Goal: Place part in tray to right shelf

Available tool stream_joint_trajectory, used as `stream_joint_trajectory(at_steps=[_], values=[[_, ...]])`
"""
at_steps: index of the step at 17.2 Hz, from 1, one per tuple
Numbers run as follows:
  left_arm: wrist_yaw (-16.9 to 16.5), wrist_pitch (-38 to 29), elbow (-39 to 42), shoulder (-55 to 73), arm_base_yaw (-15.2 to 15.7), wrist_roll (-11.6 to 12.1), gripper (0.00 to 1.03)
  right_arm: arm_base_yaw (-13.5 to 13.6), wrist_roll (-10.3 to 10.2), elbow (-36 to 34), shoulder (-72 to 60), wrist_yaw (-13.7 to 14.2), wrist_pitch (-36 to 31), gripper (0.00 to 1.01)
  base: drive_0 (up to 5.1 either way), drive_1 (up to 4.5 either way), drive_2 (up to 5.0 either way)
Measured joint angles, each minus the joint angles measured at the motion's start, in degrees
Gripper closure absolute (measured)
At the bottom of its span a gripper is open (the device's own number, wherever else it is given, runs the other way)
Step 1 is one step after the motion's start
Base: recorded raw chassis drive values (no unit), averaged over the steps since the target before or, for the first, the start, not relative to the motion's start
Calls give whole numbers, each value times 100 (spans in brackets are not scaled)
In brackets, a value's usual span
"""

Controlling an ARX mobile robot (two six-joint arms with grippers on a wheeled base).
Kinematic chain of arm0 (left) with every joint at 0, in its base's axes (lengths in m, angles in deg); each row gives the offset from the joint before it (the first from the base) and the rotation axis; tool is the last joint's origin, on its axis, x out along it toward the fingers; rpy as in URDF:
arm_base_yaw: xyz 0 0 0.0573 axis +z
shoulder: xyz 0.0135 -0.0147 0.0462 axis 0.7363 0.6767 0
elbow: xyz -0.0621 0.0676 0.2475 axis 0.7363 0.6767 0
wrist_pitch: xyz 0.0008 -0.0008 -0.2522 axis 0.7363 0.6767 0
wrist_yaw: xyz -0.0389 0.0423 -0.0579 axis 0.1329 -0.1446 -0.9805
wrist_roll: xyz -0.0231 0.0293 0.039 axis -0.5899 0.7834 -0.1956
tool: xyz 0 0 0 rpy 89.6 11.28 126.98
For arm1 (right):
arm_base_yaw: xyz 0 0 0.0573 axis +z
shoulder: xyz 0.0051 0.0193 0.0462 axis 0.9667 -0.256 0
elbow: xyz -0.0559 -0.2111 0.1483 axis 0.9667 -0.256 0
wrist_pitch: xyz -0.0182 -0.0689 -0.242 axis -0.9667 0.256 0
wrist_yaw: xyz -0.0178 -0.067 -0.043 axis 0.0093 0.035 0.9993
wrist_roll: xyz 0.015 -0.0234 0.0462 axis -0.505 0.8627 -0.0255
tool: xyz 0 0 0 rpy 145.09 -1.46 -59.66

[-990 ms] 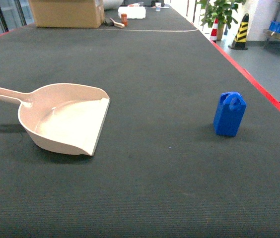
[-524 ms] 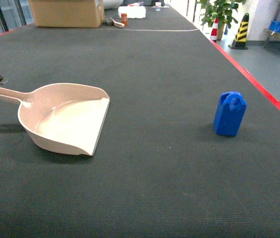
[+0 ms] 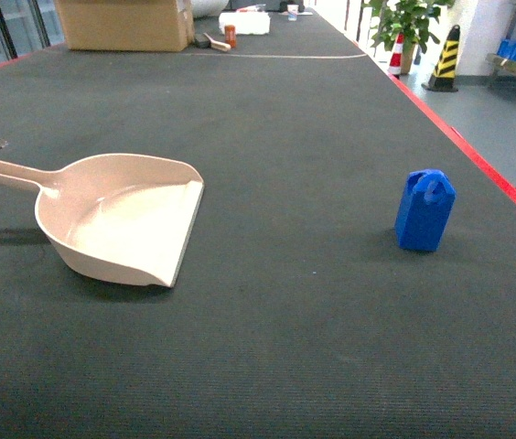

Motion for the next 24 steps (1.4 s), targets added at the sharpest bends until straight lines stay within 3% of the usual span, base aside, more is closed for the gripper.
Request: stream_joint_trajectory(at_steps=[1, 3, 6, 10, 11, 15, 16, 17, 18, 20, 24], values=[[63, -22, -293, 402, 7, -234, 5, 0, 0, 0, 0, 0, 0, 3, 0, 0, 0], [46, 254, -960, 1139, 63, -485, 5, 0, 2, 0, 0, 0, 0, 3, 0, 0, 0], [116, 372, -2096, 1886, 282, -680, 5, 0, 0, 0, 0, 0, 0, 3, 0, 0, 0], [-133, 391, -3051, 2605, 437, -911, 5, 0, 2, 0, 0, 0, 0, 3, 0, 0, 0], [-201, 518, -3230, 2756, 437, -918, 9, 0, 0, 0, 0, 0, 0, 3, 0, 0, 0], [-483, 289, -3209, 2898, 378, -981, 57, 0, 0, 0, 0, 0, 0, 3, 0, 0, 0], [-503, 173, -3091, 2898, 361, -1062, 69, 0, 0, 0, 0, 0, 0, 3, 0, 0, 0], [-566, -59, -2889, 2798, 317, -1359, 79, 0, 0, 0, 0, 0, 0, 3, 0, 0, 0], [-603, -337, -2555, 2544, 243, -1495, 82, 0, 0, 0, 0, 0, 2, 3, 0, 0, 0], [-804, -782, -1937, 2057, 52, -1427, 82, 0, 0, 0, 0, 0, 0, 3, 0, 0, 0], [-872, -903, -1648, 1853, -140, -1451, 82, 0, 0, 0, 0, 0, 0, 3, 0, 0, 0]])
